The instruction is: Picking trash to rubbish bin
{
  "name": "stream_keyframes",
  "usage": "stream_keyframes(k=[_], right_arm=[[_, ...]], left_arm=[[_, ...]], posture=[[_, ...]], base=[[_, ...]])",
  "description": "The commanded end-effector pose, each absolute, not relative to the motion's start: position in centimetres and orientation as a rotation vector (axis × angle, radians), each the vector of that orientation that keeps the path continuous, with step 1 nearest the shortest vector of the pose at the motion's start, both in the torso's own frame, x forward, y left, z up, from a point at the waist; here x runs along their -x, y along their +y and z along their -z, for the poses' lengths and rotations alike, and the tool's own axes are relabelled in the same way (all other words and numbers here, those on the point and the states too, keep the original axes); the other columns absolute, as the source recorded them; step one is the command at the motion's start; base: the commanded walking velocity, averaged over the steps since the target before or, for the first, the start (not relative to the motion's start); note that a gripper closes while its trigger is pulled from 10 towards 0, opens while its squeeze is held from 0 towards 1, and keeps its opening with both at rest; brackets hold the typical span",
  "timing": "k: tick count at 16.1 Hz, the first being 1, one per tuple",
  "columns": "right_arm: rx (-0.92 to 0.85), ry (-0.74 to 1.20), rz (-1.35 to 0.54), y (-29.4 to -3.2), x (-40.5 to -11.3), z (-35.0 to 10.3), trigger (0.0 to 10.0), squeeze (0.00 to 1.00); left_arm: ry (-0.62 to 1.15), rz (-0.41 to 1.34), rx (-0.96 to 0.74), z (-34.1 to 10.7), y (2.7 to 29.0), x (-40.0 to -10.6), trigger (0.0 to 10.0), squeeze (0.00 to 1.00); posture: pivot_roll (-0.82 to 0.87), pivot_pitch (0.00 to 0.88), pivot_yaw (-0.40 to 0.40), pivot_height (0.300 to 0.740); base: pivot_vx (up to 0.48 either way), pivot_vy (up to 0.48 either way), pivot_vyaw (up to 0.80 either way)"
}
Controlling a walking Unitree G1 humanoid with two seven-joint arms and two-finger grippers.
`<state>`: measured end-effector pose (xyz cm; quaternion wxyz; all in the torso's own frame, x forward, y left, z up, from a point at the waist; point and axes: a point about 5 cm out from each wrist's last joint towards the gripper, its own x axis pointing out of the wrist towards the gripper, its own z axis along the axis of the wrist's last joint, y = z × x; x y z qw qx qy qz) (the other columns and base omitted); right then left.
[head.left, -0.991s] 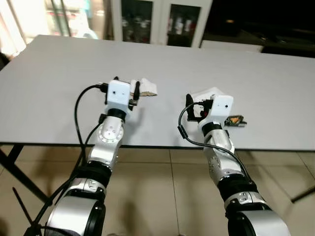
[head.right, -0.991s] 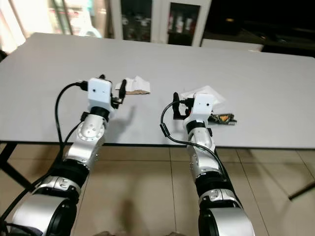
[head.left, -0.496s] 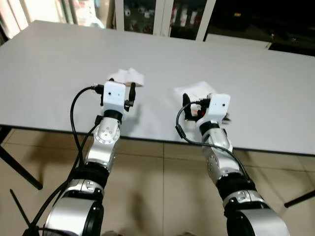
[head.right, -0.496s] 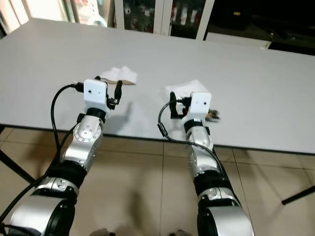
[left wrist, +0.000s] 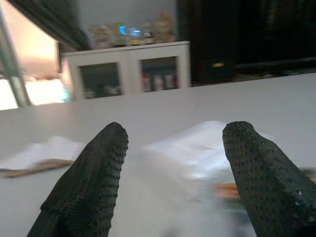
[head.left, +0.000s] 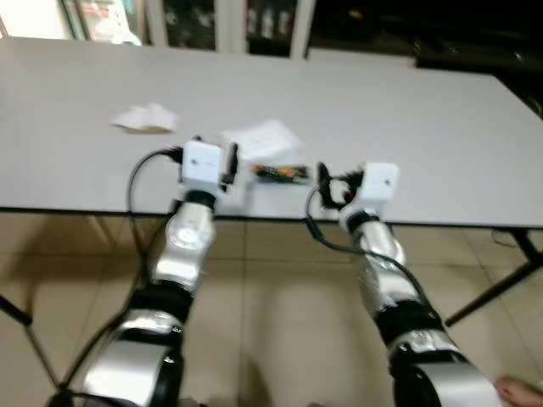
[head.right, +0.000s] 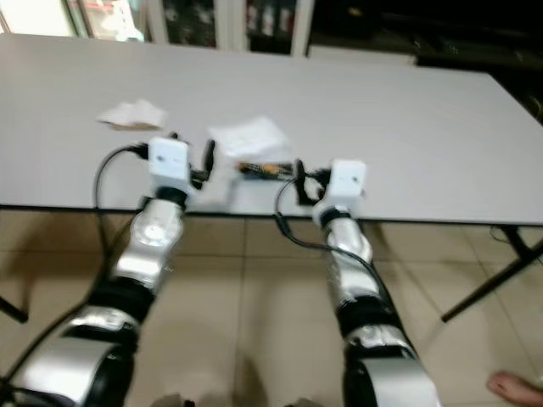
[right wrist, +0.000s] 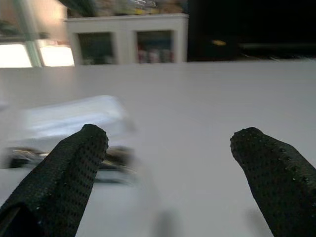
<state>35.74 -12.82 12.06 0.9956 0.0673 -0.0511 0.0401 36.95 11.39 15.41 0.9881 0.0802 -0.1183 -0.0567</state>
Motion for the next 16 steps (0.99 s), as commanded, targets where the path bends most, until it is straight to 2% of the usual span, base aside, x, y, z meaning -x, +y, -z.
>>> stream_keyframes(k=[1,16], right_arm=[[-0.142,-0.121,-0.085,-12.68,-35.95,-12.67,10.0,0.0],[-0.142,-0.111,-0.09,-12.58,-35.86,-12.44,10.0,0.0]], left_arm=[[-0.242,0.111,-0.165,-15.69,11.67,-37.08,10.0,0.0],[-0.237,0.104,-0.163,-15.4,11.9,-36.91,10.0,0.0]], posture=[[-0.06,0.049,-0.078,0.74],[-0.04,0.044,-0.087,0.74]], base=[[0.0,0.0,0.0],[0.0,0.0,0.0]])
